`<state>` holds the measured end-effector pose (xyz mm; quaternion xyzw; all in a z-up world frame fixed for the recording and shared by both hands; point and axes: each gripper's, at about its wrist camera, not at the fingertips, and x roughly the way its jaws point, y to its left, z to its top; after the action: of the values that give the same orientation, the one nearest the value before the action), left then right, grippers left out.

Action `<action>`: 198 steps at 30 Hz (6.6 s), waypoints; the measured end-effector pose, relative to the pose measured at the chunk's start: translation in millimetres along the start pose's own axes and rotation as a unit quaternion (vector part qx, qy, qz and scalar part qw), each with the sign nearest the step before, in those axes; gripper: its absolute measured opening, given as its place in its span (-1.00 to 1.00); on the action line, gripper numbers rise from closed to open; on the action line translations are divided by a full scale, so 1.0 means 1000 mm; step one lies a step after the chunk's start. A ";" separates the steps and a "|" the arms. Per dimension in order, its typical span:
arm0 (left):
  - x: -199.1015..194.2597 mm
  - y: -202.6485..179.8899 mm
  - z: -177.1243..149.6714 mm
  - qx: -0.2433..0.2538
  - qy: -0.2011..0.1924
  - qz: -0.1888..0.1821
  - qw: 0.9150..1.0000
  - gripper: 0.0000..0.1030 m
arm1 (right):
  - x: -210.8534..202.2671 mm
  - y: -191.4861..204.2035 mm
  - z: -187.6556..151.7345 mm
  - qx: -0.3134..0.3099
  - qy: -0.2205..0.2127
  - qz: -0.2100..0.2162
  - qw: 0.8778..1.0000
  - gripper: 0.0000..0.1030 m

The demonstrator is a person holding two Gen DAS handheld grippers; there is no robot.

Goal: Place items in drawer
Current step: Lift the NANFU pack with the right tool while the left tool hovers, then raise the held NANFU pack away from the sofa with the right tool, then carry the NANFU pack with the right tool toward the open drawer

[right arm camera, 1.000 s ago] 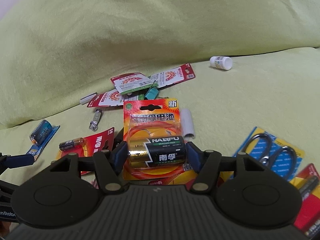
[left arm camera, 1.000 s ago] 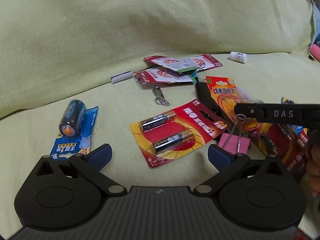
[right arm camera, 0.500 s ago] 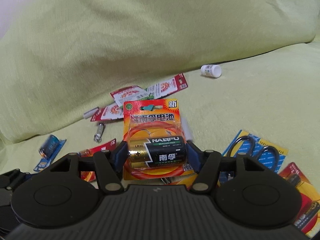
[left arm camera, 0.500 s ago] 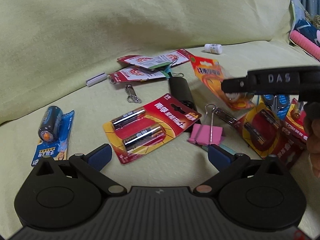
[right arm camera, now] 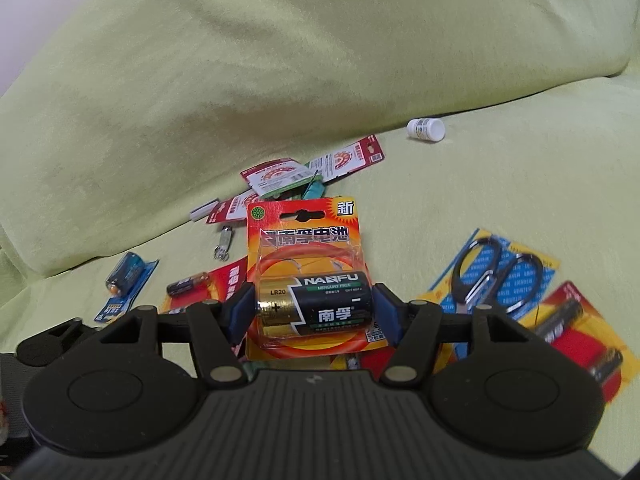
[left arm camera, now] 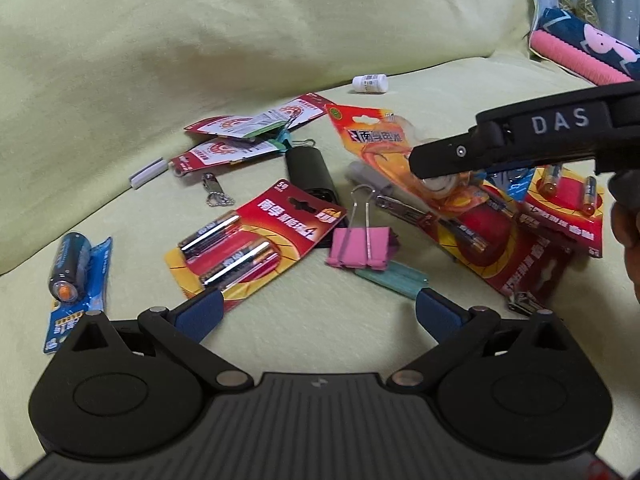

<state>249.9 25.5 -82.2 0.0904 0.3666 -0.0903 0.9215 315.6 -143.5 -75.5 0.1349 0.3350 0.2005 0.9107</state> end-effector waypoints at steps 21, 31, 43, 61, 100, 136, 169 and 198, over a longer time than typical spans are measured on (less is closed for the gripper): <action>-0.013 -0.040 -0.013 0.091 -0.028 -0.075 0.993 0.99 | -0.081 -0.014 -0.039 0.043 -0.005 -0.037 0.998 0.15; -0.031 -0.083 -0.019 0.155 -0.047 -0.106 0.981 0.99 | -0.117 -0.036 -0.061 0.081 -0.003 -0.057 0.995 0.15; -0.043 -0.106 -0.021 0.177 -0.062 -0.114 0.976 0.99 | -0.128 -0.034 -0.062 0.070 -0.011 -0.070 0.995 0.15; -0.032 -0.142 -0.015 0.166 -0.065 -0.176 0.968 0.99 | -0.136 -0.048 -0.067 0.014 -0.002 -0.137 0.991 0.15; -0.021 -0.165 -0.012 0.202 -0.115 -0.171 0.958 0.03 | -0.151 -0.065 -0.062 0.052 0.009 0.000 0.999 0.15; -0.092 -0.221 -0.035 0.304 -0.170 -0.234 0.908 0.03 | -0.256 -0.036 -0.119 0.111 -0.059 -0.097 0.987 0.16; -0.254 -0.400 -0.067 0.414 -0.218 -0.324 0.822 0.03 | -0.491 -0.035 -0.201 0.181 -0.154 -0.224 0.945 0.16; -0.265 -0.502 -0.101 0.474 -0.177 -0.388 0.770 0.03 | -0.560 -0.066 -0.267 0.235 -0.161 -0.288 0.914 0.16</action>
<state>-122.7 -410.5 -21.5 0.3482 0.1111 -0.6171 0.6968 -232.6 -427.6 13.8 0.2731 0.2458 -0.1789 0.9127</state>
